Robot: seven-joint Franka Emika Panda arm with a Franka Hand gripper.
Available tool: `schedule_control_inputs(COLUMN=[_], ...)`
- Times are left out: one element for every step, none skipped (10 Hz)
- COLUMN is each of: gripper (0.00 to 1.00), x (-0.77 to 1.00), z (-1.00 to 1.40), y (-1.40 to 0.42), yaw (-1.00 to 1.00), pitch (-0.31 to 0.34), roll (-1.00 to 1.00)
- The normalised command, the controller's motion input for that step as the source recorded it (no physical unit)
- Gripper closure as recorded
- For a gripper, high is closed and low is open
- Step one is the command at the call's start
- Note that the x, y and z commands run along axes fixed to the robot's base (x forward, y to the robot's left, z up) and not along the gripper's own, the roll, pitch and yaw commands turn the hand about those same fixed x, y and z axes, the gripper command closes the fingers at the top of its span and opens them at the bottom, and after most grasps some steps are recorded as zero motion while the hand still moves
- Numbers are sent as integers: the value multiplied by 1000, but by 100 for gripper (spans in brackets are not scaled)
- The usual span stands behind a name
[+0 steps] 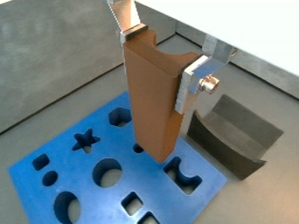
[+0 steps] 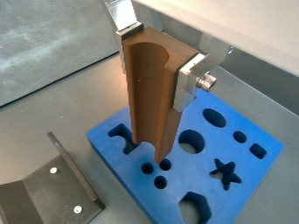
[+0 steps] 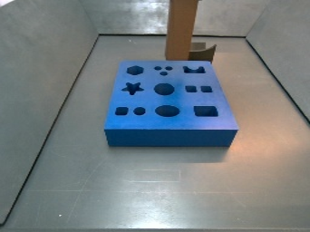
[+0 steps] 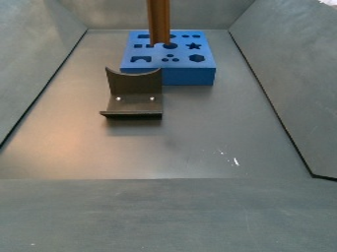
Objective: Insert the arch object.
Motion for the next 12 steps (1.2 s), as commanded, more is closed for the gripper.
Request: schedule_control_inputs(gripper=[100,100,100,100,100,100,100,100,100,100,100,100], x=[1000,1000,1000,994,994,969,746,0,54,289,566,351], z=[-77,-94,-97,-97,-97,-86,-37,0,0,0,-63,-206], y=[94,51,9,0,0,0,-6,0,0,0,0,80], yaw=[-6,-14,-29,-54,-57,-83,-140,0,0,-14,-566,-783], pitch=[174,164,160,149,147,136,121,14,0,-61,-69,-6], roll=[0,0,7,4,4,0,16,0,-14,-39,0,59])
